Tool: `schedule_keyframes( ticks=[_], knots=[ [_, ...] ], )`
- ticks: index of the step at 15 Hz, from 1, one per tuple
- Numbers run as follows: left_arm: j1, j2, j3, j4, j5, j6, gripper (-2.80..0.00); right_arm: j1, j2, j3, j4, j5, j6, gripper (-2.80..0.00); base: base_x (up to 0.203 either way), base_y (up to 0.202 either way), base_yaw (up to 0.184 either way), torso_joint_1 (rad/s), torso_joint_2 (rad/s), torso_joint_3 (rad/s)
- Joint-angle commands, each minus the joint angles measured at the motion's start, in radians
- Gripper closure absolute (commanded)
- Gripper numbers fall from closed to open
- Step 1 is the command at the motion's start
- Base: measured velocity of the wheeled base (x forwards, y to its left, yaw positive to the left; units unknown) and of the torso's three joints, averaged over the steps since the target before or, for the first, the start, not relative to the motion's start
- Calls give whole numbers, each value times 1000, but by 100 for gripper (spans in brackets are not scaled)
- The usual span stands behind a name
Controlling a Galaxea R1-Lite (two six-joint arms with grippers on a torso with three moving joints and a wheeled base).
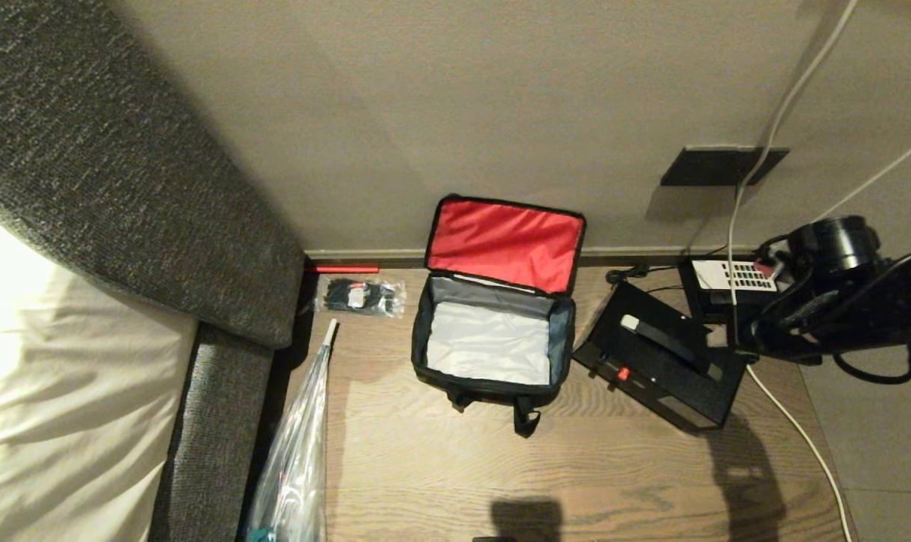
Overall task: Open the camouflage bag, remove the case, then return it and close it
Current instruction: Grip the handle again
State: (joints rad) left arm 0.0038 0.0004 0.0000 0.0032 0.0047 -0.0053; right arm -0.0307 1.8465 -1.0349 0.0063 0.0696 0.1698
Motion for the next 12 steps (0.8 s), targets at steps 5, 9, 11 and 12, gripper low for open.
schedule_keyframes(
  ticks=[5,9,11,12],
  knots=[
    [1,-2,3,0,0,-1,0,82,303,-47,-425,-437,-594,-280,0,0,0,0,0,0],
    [1,-2,2,0,1,-1,0,66,370,28,-781,-444,-976,-280,0,0,0,0,0,0],
    [1,-2,3,0,0,-1,0,67,429,43,-916,-455,-1100,-280,0,0,0,0,0,0],
    [1,-2,3,0,0,-1,0,69,442,50,-947,-459,-1132,-280,0,0,0,0,0,0]
  ],
)
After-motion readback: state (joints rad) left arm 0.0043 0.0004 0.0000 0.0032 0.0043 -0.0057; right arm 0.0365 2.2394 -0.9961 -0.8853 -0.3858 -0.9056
